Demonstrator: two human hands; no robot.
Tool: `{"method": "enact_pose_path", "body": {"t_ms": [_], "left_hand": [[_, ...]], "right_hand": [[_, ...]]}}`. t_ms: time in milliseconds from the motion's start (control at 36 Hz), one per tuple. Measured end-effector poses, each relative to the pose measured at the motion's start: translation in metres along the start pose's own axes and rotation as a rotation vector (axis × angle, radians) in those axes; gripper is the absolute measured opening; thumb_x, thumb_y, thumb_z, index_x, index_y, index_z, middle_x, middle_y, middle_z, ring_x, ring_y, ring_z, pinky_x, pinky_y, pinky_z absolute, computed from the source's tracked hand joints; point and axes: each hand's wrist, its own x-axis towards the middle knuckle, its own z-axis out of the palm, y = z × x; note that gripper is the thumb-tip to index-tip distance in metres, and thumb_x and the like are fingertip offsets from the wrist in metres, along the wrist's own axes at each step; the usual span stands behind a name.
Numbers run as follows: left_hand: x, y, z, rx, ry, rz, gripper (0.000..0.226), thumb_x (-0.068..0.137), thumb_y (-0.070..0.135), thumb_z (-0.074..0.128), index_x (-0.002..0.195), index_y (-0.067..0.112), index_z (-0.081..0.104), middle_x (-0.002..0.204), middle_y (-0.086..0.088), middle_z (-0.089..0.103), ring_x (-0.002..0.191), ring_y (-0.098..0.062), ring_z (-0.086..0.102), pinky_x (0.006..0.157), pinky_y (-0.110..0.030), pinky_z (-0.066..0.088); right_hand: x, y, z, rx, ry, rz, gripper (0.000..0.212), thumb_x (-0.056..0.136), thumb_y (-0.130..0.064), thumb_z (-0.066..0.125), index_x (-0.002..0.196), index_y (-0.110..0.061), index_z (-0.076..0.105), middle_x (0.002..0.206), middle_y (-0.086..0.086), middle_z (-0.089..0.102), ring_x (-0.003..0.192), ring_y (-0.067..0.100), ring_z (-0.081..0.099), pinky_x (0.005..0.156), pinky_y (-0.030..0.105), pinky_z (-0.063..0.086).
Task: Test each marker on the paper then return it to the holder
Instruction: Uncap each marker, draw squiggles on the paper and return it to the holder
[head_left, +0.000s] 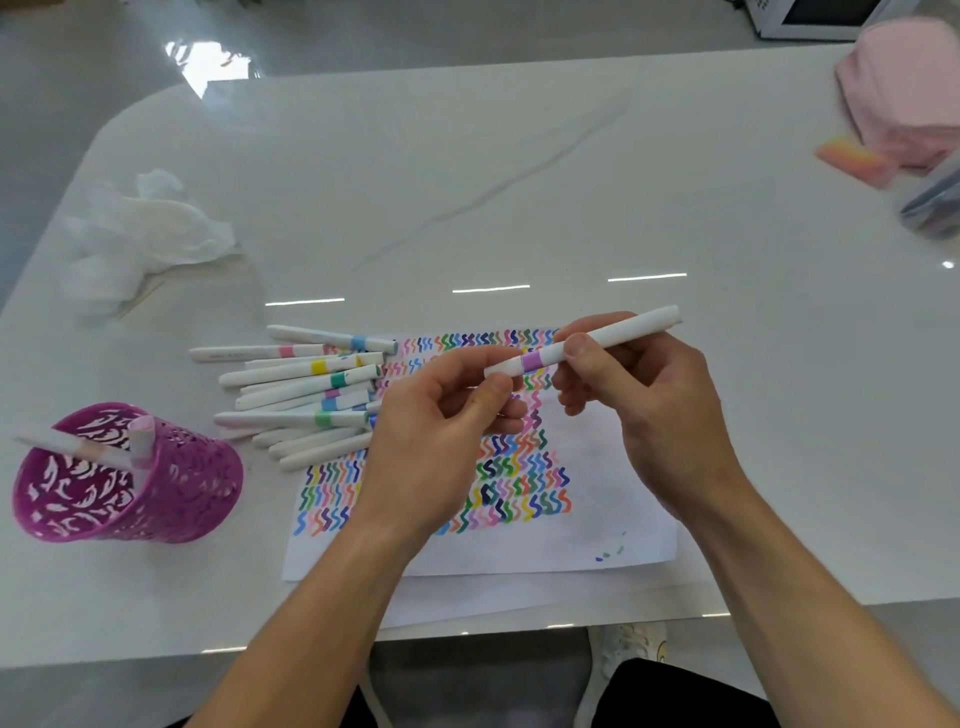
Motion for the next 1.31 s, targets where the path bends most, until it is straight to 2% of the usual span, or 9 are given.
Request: {"method": "enact_pose_path", "body": {"t_ms": [111,278,611,750,861,972,1083,1194,1306], "left_hand": [[-0.001,0.0,0.0,0.035,0.01,0.036,0.018,0.098,0.013,0.063,0.11,0.021,0.074,0.084,-0.001,0.077,0.078,-0.016,0.075,0.073,-0.024,0.06],[-0.005,0.002,0.002,0.106,0.068,0.109,0.02,0.096,0.012,0.065,0.107,0.026,0.074,0.076,0.001,0.076,0.071,-0.013,0.074,0.07,-0.022,0.06],[-0.012,0.004,0.004,0.196,0.132,0.166,0.018,0.094,0.012,0.068,0.102,0.027,0.074,0.074,0.007,0.075,0.068,-0.009,0.073,0.066,-0.02,0.059],[-0.008,0.011,-0.005,0.205,0.159,0.172,0.011,0.091,0.013,0.072,0.098,0.021,0.076,0.079,0.005,0.074,0.072,-0.012,0.071,0.067,-0.025,0.058],[-0.007,0.018,-0.015,0.108,0.277,0.198,0.008,0.086,0.016,0.078,0.093,0.019,0.074,0.083,0.004,0.074,0.077,-0.013,0.07,0.068,-0.024,0.056],[-0.012,0.021,-0.033,0.086,0.414,0.232,0.009,0.085,0.016,0.079,0.092,0.017,0.073,0.084,0.002,0.074,0.075,-0.011,0.068,0.068,-0.025,0.056],[-0.02,0.028,-0.051,0.164,0.561,0.335,0.009,0.089,0.013,0.073,0.092,0.02,0.069,0.089,0.007,0.072,0.084,-0.01,0.07,0.072,-0.02,0.054],[-0.032,0.032,-0.067,0.266,0.606,0.412,0.008,0.098,0.013,0.064,0.105,0.013,0.066,0.103,0.006,0.074,0.099,-0.011,0.072,0.085,-0.03,0.058],[-0.045,0.035,-0.079,0.404,0.677,0.488,0.019,0.104,0.018,0.056,0.121,0.02,0.064,0.107,0.006,0.073,0.103,-0.005,0.07,0.083,-0.018,0.054]], "right_hand": [[0.0,0.002,-0.002,0.031,-0.013,0.017,0.009,0.101,-0.013,0.065,0.1,-0.011,0.074,0.079,0.008,0.077,0.072,0.021,0.073,0.069,0.029,0.06],[0.0,0.006,0.002,0.13,-0.015,0.069,0.014,0.094,-0.021,0.067,0.099,-0.009,0.074,0.081,0.012,0.077,0.075,0.027,0.075,0.071,0.032,0.061],[-0.002,0.015,0.007,0.243,-0.093,0.184,0.023,0.1,-0.017,0.062,0.102,0.002,0.075,0.084,0.018,0.075,0.075,0.028,0.072,0.074,0.033,0.058],[0.0,0.013,0.01,0.244,-0.155,0.23,0.033,0.095,-0.03,0.066,0.105,0.0,0.076,0.084,0.014,0.074,0.074,0.025,0.07,0.071,0.031,0.058],[0.0,0.015,0.013,0.135,-0.116,0.259,0.043,0.087,-0.039,0.072,0.107,-0.001,0.073,0.078,0.009,0.073,0.069,0.022,0.068,0.067,0.031,0.057],[0.002,0.022,0.009,-0.05,-0.011,0.209,0.011,0.101,-0.012,0.065,0.106,-0.006,0.072,0.074,0.003,0.074,0.066,0.016,0.067,0.062,0.025,0.057],[0.006,0.028,0.006,-0.115,0.079,0.208,0.017,0.097,0.0,0.06,0.102,-0.008,0.073,0.069,-0.001,0.073,0.06,0.011,0.064,0.058,0.021,0.055],[0.006,0.033,0.006,-0.15,0.132,0.19,0.022,0.095,0.001,0.056,0.1,-0.012,0.073,0.069,-0.004,0.072,0.059,0.011,0.064,0.057,0.021,0.054],[0.004,0.038,0.006,-0.213,0.165,0.166,0.024,0.096,-0.002,0.056,0.099,-0.018,0.073,0.071,-0.005,0.073,0.061,0.01,0.065,0.059,0.022,0.054]]}}
